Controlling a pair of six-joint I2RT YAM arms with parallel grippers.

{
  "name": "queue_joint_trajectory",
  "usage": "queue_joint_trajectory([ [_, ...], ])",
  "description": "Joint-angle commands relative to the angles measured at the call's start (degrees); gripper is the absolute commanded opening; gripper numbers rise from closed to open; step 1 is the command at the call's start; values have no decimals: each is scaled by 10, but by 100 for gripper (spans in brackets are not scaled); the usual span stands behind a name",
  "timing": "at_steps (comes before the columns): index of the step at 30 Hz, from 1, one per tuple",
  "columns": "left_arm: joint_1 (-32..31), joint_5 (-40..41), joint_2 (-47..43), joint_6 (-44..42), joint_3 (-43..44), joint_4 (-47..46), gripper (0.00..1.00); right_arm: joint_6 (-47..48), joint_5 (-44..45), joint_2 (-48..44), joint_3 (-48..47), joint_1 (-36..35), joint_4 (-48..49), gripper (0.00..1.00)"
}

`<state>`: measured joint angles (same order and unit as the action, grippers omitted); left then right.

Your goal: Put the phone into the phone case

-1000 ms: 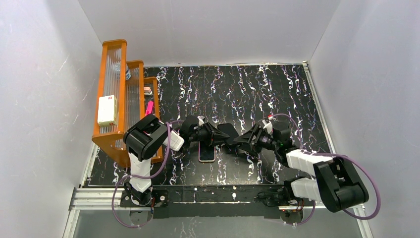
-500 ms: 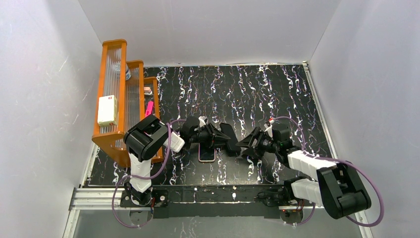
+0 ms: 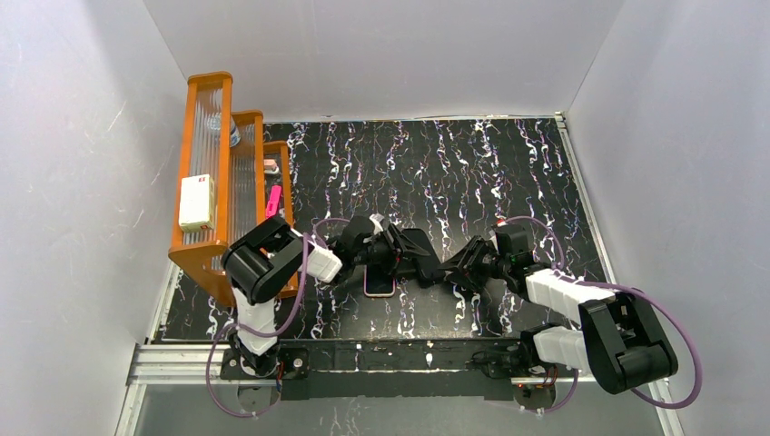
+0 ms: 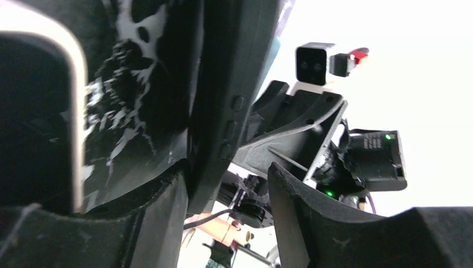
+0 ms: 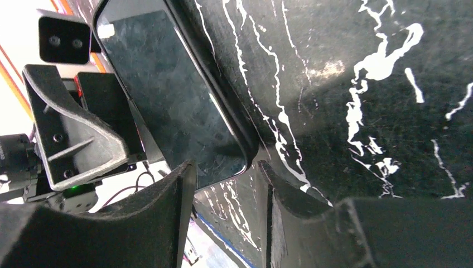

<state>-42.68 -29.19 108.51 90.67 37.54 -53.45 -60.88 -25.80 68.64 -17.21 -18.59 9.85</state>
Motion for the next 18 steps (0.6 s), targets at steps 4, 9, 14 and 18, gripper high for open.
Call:
queue_joint_trajectory([
  [4, -3, 97, -100, -136, 40, 322, 57, 9, 26, 12, -28, 2, -13, 49],
  [9, -3, 146, -128, -205, 83, 456, 63, 10, 23, 6, -35, 2, -44, 47],
  [14, -3, 200, -137, -282, 144, 560, 64, 44, 38, -21, -65, 2, -122, 48],
  [18, 10, 239, -114, -371, 228, 633, 62, 45, 22, -24, -81, 2, -160, 44],
])
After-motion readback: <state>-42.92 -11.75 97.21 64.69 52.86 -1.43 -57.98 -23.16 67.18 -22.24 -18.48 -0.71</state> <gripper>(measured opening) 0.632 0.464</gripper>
